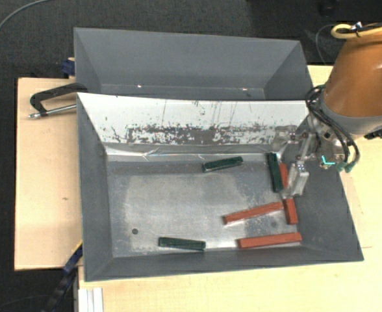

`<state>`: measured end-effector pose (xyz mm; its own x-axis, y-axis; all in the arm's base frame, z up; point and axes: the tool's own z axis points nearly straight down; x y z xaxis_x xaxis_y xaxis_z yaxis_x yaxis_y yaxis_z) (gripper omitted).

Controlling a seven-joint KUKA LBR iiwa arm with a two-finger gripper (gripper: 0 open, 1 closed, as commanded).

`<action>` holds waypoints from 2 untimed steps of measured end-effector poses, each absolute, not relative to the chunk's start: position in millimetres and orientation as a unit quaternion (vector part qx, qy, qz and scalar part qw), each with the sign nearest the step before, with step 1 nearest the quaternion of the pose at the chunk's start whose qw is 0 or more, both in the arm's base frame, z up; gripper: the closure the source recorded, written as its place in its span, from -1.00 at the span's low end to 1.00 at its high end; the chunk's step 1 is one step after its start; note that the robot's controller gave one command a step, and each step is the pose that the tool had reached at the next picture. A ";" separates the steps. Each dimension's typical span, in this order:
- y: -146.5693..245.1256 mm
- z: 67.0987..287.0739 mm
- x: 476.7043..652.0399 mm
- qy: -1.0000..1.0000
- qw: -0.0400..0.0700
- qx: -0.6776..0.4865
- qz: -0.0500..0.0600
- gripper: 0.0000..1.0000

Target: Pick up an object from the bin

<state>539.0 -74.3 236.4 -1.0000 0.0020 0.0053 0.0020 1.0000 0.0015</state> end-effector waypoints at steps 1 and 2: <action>-61.7 101.2 553.8 -0.998 0.003 0.057 -0.001 -1.00; -37.9 68.5 515.0 -0.997 0.003 0.072 -0.001 -1.00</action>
Offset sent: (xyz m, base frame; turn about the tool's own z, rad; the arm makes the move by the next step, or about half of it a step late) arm 0.0156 0.0115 -0.1313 -0.1173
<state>515.0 -37.9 68.5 -0.9896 -0.1440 0.0048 -0.1440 0.9896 0.0032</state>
